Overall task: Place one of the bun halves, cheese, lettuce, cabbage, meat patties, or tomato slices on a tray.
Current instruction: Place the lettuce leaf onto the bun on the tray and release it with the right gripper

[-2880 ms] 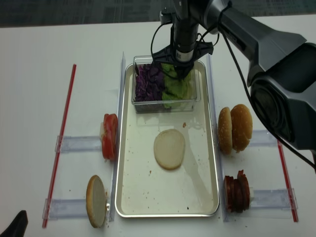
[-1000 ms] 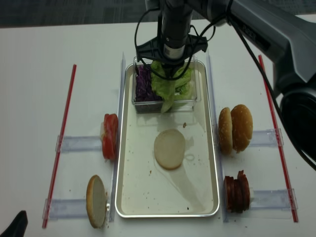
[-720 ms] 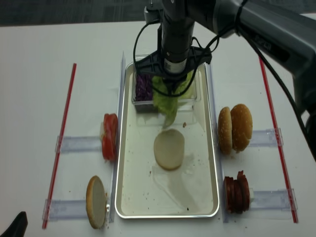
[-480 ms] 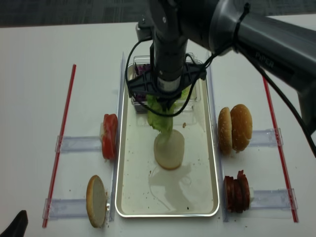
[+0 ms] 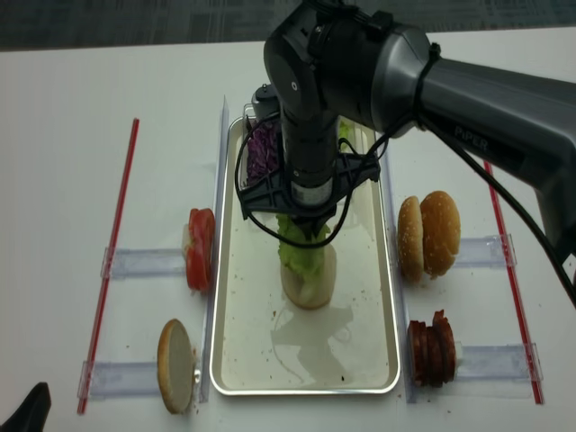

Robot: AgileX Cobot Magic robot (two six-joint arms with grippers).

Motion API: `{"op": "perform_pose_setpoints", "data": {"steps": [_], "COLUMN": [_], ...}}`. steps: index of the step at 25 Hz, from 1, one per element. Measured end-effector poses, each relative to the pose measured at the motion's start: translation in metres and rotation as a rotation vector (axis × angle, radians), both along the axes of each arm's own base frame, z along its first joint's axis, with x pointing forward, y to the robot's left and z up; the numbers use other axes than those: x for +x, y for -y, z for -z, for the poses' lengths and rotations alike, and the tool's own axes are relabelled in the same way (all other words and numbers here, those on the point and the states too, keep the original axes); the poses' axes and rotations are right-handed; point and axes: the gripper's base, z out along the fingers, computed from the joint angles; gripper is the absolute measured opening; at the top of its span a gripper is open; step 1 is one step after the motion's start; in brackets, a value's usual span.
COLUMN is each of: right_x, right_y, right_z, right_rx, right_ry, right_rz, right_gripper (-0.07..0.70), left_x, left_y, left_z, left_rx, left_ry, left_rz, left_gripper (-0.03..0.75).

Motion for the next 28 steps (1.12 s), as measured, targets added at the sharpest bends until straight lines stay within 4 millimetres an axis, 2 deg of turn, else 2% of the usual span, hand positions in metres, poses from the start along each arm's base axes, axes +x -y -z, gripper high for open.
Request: {"op": "perform_pose_setpoints", "data": {"steps": [4, 12, 23, 26, 28], "right_x": [0.001, 0.005, 0.007, 0.008, 0.008], "right_y": [-0.001, -0.006, -0.005, -0.005, -0.005], "right_z": [0.004, 0.032, 0.037, 0.037, 0.037], "right_rx": [-0.006, -0.043, -0.055, -0.055, -0.055], "right_ry": [-0.003, -0.059, -0.060, -0.060, -0.060], "right_rz": [-0.005, -0.032, -0.036, -0.034, -0.034], "right_gripper": [0.056, 0.056, 0.057, 0.088, 0.157], "left_x": [0.000, 0.000, 0.000, 0.000, 0.000], "left_y": [0.000, 0.000, 0.000, 0.000, 0.000], "left_z": [0.000, 0.000, 0.000, 0.000, 0.000], "left_rx": [0.000, 0.000, 0.000, 0.000, 0.000], "left_ry": [0.000, 0.000, 0.000, 0.000, 0.000], "left_rz": [0.000, 0.000, 0.000, 0.000, 0.000], "left_gripper": [0.563, 0.563, 0.563, 0.563, 0.563]}}
